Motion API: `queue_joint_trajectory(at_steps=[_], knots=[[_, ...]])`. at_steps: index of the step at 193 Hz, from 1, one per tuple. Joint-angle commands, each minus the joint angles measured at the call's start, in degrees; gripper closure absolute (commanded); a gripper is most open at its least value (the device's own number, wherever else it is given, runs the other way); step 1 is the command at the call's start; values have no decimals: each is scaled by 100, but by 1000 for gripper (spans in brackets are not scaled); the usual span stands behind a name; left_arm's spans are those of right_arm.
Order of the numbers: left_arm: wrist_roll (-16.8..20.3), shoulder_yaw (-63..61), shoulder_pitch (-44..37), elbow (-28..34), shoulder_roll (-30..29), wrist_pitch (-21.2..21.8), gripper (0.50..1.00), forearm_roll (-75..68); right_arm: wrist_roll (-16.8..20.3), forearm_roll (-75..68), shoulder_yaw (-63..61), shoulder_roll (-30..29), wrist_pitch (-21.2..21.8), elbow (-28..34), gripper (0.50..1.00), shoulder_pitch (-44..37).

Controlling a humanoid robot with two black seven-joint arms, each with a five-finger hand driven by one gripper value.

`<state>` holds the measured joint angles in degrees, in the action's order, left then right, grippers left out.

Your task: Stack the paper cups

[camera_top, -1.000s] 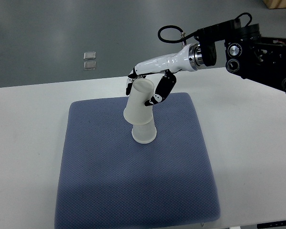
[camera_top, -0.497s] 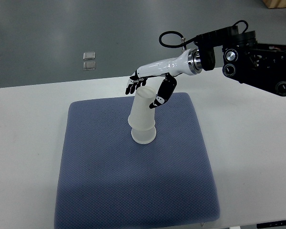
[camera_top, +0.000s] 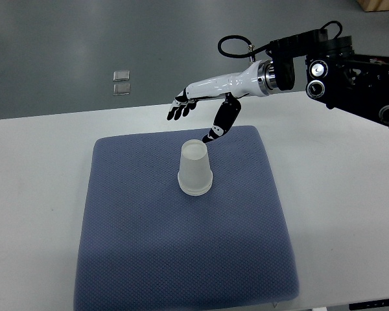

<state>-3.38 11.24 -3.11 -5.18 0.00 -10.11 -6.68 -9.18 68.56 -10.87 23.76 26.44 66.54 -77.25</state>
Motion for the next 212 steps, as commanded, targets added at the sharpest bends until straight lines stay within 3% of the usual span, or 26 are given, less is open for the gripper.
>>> queue_joint_trajectory(at_steps=[1,61,125,161,197,212], knots=[[-5,1,4,0,0,0,500,0,-5,-194,-319,24,-68,-97,619,175],[4,1,4,0,0,0,500,0,101,-1767,-899,-29,-86,-1064,613,1151],[4,1,-5,0,0,0,500,0,312,-5387,-1172,-503,-86,-2830,613,2030],[4,1,-5,0,0,0,500,0,707,-6750,-1189,-829,-218,-3147,613,2504],[4,1,4,0,0,0,500,0,655,-7084,-1225,-899,-244,-3155,609,2698],[-5,-8,4,0,0,0,500,0,655,-7076,-1321,-890,-227,-3155,585,2698]])
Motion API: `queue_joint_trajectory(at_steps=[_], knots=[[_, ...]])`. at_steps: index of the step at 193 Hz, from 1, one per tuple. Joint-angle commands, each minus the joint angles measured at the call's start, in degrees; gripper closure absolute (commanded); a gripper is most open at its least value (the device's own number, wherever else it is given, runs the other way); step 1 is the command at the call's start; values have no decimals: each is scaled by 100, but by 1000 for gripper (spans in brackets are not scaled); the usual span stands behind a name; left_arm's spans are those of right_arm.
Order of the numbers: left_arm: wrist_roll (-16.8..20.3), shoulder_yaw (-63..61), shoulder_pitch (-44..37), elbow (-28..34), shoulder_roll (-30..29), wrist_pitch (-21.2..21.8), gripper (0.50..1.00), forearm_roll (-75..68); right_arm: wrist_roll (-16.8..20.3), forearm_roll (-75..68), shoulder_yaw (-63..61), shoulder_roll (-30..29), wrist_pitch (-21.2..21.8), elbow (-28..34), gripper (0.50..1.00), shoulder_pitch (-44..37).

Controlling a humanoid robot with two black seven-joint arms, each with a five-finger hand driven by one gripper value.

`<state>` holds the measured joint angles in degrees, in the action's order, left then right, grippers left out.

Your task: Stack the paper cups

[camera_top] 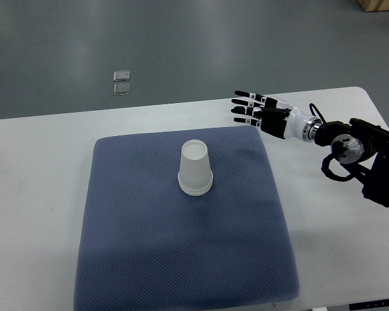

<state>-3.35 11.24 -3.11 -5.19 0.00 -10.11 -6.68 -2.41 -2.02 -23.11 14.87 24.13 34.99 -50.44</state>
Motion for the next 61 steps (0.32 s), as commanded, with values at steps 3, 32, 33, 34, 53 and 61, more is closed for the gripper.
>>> queue_joint_trajectory(at_steps=[3,32,33,34,53,61], knots=[[1,1,4,0,0,0,500,0,-22,-18,-97,-2,4,-1,583,17],[-7,-8,-5,0,0,0,500,0,-31,-18,-114,-2,65,8,583,61],[1,-8,-5,0,0,0,500,0,-31,-18,-123,-2,65,17,583,70],[1,-8,-5,0,0,0,500,0,-31,-18,-123,-2,65,17,583,70],[1,1,4,0,0,0,500,0,-31,-27,-246,-2,57,35,583,87],[-7,1,4,0,0,0,500,0,-31,-18,-325,7,30,35,583,79]])
